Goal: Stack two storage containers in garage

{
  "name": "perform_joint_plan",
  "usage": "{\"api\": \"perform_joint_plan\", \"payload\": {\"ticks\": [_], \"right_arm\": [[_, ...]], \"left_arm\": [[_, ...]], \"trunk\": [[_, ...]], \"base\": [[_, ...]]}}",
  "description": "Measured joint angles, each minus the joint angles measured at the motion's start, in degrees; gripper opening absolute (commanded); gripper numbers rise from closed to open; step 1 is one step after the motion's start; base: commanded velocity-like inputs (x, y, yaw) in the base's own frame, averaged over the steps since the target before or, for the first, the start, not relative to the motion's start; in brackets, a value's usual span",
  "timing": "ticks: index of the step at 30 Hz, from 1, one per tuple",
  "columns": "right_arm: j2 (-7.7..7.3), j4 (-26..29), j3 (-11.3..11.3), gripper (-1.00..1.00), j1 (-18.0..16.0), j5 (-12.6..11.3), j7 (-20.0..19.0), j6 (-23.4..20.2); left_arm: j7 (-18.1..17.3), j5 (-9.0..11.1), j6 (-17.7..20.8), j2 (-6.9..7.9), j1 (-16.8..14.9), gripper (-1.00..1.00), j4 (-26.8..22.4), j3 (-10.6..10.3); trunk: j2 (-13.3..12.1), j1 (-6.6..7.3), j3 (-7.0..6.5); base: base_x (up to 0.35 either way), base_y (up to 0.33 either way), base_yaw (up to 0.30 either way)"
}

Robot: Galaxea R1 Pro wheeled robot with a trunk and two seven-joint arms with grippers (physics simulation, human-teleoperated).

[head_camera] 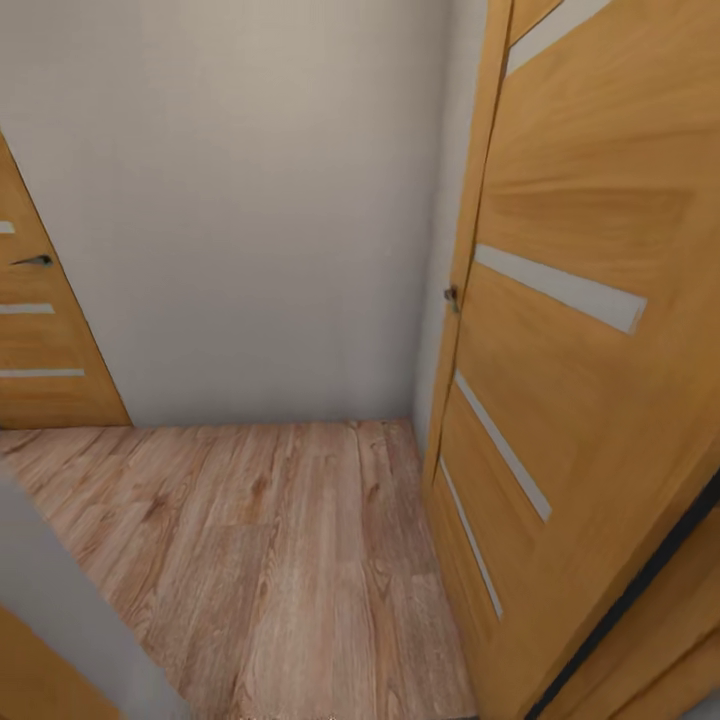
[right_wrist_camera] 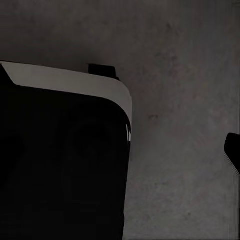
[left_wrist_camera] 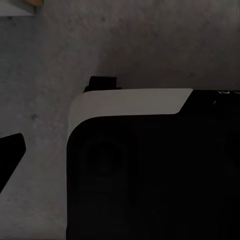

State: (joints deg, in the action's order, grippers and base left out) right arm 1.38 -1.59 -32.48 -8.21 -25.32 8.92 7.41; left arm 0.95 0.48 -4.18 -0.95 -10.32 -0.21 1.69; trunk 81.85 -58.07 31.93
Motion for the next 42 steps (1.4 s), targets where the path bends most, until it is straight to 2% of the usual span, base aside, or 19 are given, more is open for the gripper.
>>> {"api": "perform_joint_plan", "payload": {"ticks": [11,21,42], "right_arm": [[-0.03,0.0,0.1,1.00,0.0,0.0,0.0,0.0],[-0.05,0.0,0.1,1.00,0.0,0.0,0.0,0.1],[-0.02,0.0,0.0,1.00,0.0,0.0,0.0,0.1]], "left_arm": [[0.0,0.0,0.0,-0.02,0.0,1.00,0.0,0.0],[0.0,0.0,0.2,-0.09,0.0,1.00,0.0,0.0],[0.0,0.0,0.4,-0.09,0.0,1.00,0.0,0.0]], "trunk": [[0.0,0.00,0.29],[0.0,0.01,0.35],[0.0,0.03,0.35]], "base": [[0.000,0.000,0.263],[0.017,0.000,0.037],[0.300,0.000,0.000]]}}
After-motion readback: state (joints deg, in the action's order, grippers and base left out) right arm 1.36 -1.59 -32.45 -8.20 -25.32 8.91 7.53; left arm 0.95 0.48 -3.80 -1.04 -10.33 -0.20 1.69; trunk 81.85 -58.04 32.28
